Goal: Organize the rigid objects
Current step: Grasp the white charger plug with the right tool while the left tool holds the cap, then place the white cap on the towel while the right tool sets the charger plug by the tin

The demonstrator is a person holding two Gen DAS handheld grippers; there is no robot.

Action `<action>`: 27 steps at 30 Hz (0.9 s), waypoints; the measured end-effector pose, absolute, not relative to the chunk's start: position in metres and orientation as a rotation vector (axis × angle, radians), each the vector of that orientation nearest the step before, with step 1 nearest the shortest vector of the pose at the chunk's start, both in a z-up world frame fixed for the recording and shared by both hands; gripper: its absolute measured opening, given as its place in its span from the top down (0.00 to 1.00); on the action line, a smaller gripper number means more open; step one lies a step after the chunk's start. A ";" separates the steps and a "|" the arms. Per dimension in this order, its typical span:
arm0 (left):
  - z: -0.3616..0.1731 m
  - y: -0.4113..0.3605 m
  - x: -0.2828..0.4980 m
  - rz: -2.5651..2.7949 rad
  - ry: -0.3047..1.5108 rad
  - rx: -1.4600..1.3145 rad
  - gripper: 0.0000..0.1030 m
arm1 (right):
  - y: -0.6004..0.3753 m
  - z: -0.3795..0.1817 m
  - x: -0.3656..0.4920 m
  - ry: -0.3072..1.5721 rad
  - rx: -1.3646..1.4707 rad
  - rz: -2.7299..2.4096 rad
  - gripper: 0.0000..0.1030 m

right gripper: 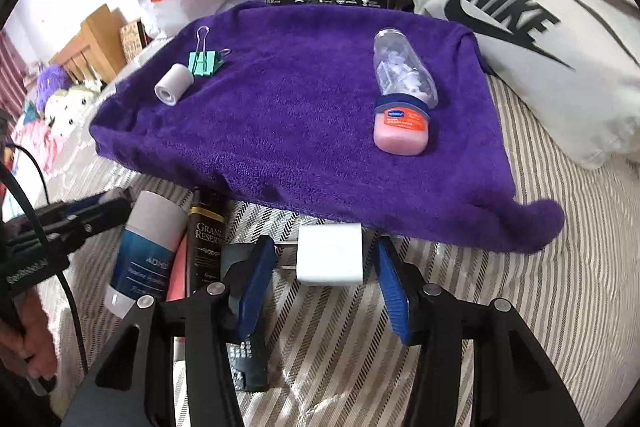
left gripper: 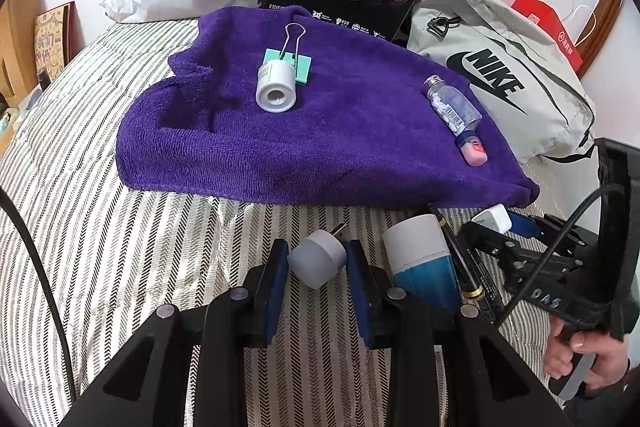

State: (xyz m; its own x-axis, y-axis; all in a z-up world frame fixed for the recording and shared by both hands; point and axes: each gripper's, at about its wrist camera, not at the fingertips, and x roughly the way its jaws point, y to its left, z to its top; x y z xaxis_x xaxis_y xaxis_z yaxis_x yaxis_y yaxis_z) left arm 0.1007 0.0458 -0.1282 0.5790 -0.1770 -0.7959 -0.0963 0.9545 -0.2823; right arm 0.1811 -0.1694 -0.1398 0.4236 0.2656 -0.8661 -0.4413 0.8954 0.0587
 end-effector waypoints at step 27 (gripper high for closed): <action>-0.097 0.046 0.097 -0.070 0.905 -0.327 0.72 | -0.197 -0.107 0.163 1.002 -0.140 0.473 0.57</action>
State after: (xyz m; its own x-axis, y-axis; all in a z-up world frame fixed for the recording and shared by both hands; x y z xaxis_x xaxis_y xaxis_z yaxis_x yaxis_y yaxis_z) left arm 0.0970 0.0461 -0.0967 0.6188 -0.1965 -0.7606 -0.0769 0.9484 -0.3076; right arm 0.1633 -0.1970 -0.1072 0.4471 0.3170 -0.8364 -0.4436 0.8906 0.1004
